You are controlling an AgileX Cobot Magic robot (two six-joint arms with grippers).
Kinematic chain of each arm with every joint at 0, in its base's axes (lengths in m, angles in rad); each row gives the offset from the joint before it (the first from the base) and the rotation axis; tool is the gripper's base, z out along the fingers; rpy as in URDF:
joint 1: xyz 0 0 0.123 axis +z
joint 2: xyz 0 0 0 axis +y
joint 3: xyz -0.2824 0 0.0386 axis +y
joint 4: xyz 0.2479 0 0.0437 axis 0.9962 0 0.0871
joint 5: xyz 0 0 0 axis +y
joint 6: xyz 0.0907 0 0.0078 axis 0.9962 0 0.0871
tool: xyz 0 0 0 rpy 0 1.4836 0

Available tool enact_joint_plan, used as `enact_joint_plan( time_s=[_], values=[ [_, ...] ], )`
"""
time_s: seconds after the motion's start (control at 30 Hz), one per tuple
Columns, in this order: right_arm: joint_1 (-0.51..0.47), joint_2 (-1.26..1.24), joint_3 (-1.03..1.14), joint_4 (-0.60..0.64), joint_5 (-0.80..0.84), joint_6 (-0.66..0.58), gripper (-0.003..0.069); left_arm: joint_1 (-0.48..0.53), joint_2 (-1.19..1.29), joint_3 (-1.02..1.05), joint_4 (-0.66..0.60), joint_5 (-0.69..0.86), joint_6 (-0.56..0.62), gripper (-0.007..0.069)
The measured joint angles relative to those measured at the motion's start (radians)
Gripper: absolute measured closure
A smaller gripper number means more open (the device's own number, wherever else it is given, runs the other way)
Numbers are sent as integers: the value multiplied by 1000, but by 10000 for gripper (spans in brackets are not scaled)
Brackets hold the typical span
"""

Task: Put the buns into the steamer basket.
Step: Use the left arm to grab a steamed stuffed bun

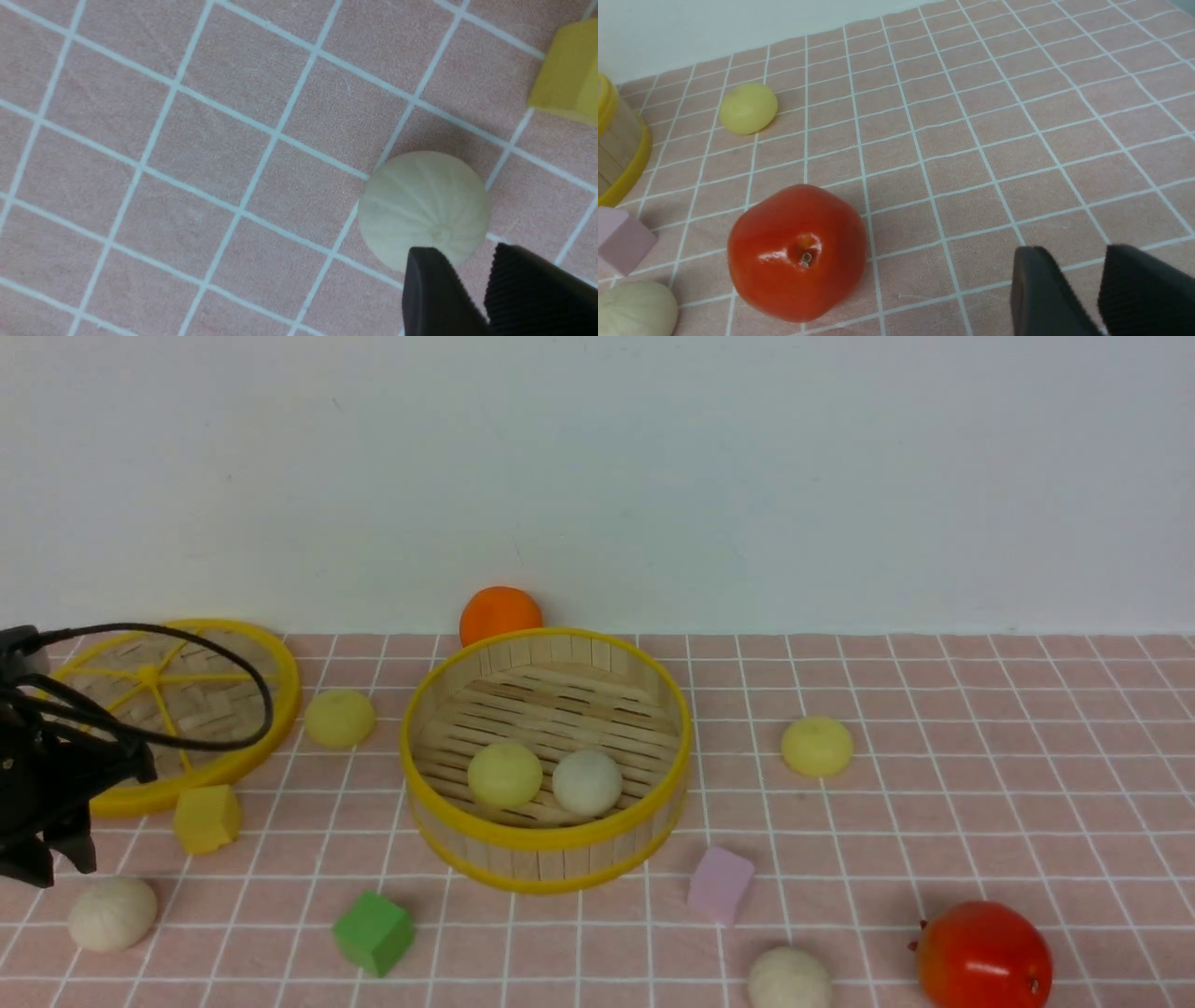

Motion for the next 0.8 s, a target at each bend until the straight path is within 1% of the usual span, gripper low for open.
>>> enact_joint_plan(
  time_s=[0.43,0.6,0.7,0.73,0.77,0.8],
  values=[
    [0,0,0,1,0,0,419,0,116,0,-7,-57,2,384],
    [0,0,0,1,0,0,419,0,125,0,-14,-53,41,384],
    [0,0,0,1,0,0,419,0,125,0,-43,-45,77,420],
    [0,0,0,1,0,0,419,0,125,-4,-56,-34,87,461],
    [0,0,0,1,0,0,419,0,125,-6,-56,-29,89,469],
    [0,0,0,1,0,0,419,0,125,-11,-56,-20,92,502]
  ],
)
